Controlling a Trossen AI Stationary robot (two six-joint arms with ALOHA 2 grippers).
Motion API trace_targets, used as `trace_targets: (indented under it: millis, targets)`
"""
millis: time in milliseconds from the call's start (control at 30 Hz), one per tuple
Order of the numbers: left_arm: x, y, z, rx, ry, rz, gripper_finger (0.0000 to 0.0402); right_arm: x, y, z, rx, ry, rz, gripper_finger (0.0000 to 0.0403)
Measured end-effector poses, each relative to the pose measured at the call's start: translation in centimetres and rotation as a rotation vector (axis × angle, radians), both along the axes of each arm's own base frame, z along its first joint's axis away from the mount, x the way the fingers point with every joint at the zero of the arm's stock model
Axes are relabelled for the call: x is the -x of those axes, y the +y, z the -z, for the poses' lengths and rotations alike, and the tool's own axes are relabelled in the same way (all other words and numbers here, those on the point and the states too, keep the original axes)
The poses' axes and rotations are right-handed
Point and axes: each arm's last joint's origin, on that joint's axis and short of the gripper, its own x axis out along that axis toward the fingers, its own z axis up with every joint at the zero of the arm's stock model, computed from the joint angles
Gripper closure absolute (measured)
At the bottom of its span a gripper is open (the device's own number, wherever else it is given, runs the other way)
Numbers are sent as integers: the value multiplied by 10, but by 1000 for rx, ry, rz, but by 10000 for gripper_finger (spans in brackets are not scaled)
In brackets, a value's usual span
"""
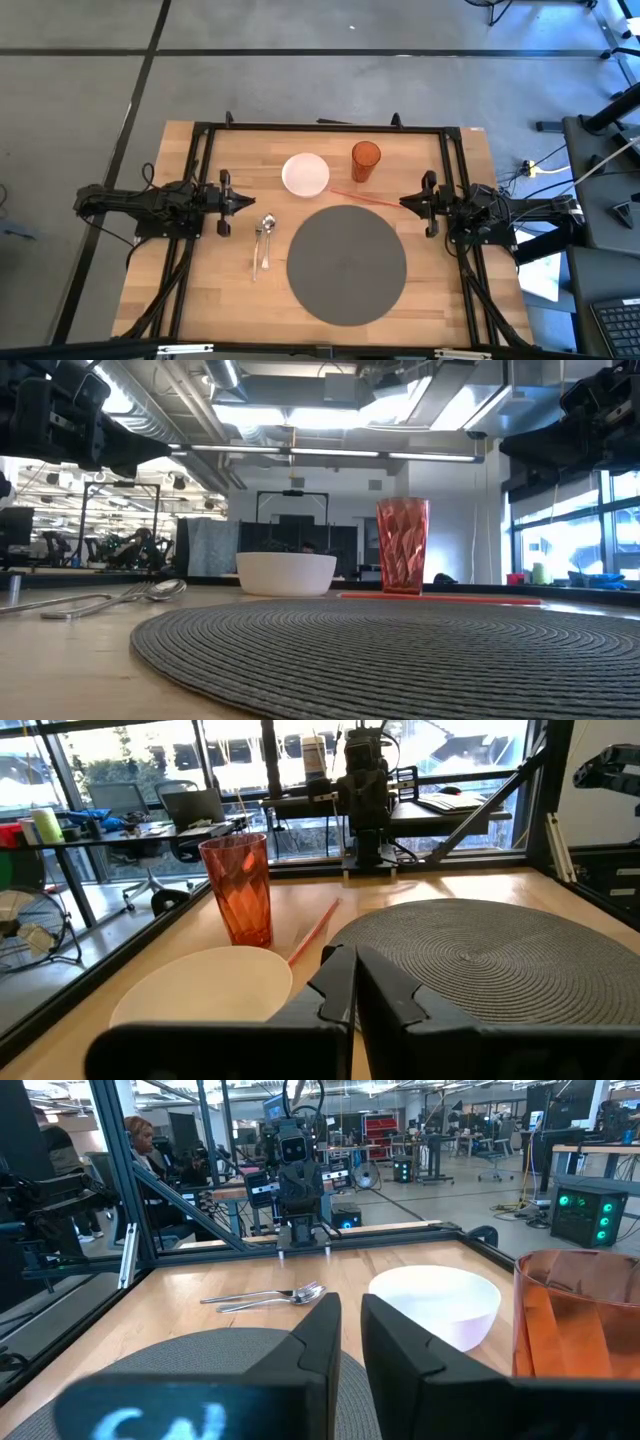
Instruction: Pick & Place Utensil
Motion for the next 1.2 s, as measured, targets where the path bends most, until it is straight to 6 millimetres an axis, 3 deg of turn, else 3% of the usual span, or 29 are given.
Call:
trace_targets:
  millis: [867,1200]
  targets:
    - [0,0,-1,-36,-4,-1,395,0,0,0,0,0,0,357]
    - [3,0,-26,175,-293,19,395,0,0,0,0,0,0,357]
